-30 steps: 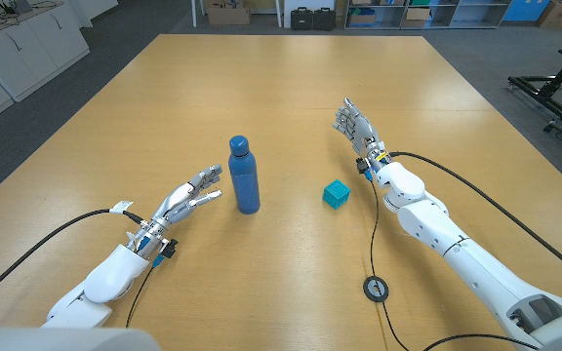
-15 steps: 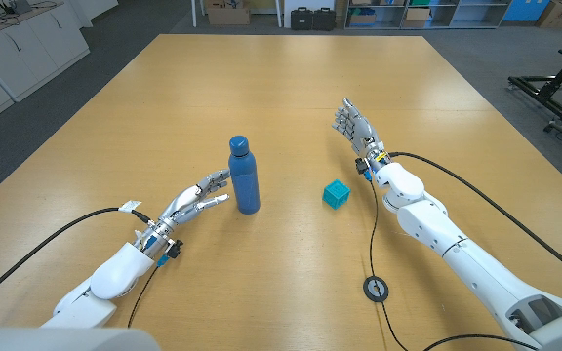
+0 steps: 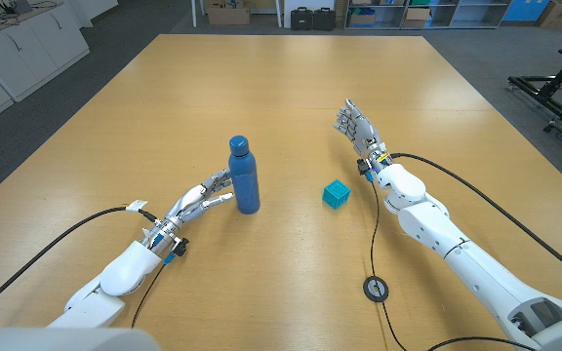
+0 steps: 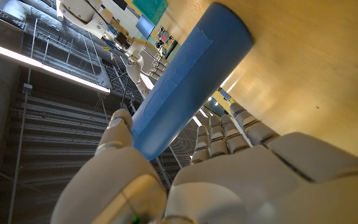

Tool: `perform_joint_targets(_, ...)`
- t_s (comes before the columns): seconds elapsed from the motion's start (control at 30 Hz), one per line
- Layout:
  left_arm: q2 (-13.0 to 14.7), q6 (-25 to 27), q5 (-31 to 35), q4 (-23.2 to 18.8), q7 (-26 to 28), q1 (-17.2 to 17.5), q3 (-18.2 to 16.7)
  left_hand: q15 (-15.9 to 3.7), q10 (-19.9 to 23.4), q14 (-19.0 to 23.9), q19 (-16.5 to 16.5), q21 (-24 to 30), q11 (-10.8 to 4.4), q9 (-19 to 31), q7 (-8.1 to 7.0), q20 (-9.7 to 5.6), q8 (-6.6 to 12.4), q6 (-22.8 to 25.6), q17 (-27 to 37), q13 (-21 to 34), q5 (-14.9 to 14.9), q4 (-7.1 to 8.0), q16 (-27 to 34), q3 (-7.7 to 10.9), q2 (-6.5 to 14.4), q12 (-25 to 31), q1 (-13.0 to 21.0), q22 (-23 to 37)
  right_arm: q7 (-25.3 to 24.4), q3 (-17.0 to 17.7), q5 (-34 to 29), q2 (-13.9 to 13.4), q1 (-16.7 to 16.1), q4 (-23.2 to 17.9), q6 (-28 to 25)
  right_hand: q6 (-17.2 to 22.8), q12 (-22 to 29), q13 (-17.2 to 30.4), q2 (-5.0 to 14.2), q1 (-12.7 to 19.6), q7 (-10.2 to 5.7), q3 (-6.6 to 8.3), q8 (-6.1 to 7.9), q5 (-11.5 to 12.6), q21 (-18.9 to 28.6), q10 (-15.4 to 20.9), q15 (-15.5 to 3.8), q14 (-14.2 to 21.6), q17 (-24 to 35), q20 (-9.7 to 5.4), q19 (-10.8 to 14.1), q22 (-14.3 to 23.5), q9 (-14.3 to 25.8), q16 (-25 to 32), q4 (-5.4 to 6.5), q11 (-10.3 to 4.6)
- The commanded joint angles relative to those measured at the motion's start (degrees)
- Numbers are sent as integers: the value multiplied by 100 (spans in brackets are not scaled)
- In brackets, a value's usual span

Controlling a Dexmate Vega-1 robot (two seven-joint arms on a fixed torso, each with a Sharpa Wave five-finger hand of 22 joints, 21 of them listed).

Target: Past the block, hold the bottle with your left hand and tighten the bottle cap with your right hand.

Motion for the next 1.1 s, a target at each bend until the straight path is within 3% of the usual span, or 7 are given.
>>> perform_joint_targets(0.03,-27,31,82,88,-46,-210,114,-16,66,51,53,26,-9,26,-4,31,47,34,15,13,51,-12,26,-12,17,29,95,10,-41,29,2,-31,-41,-65,3,25,-11,13,29,30,160,6,-11,27,-22,32,16,60,20,43,31,27,12,12,-35,-2)
perform_joint_targets(1.1,-224,233,331,507,-238,-916,584,-102,202,200,176,47,-74,31,-21,10,110,135,13,12,41,-17,60,-39,37,67,280,12,-56,51,23,-73,-75,-107,-29,57,-20,13,36,32,142,-6,-9,26,-54,27,23,76,19,57,41,29,13,15,-40,-15)
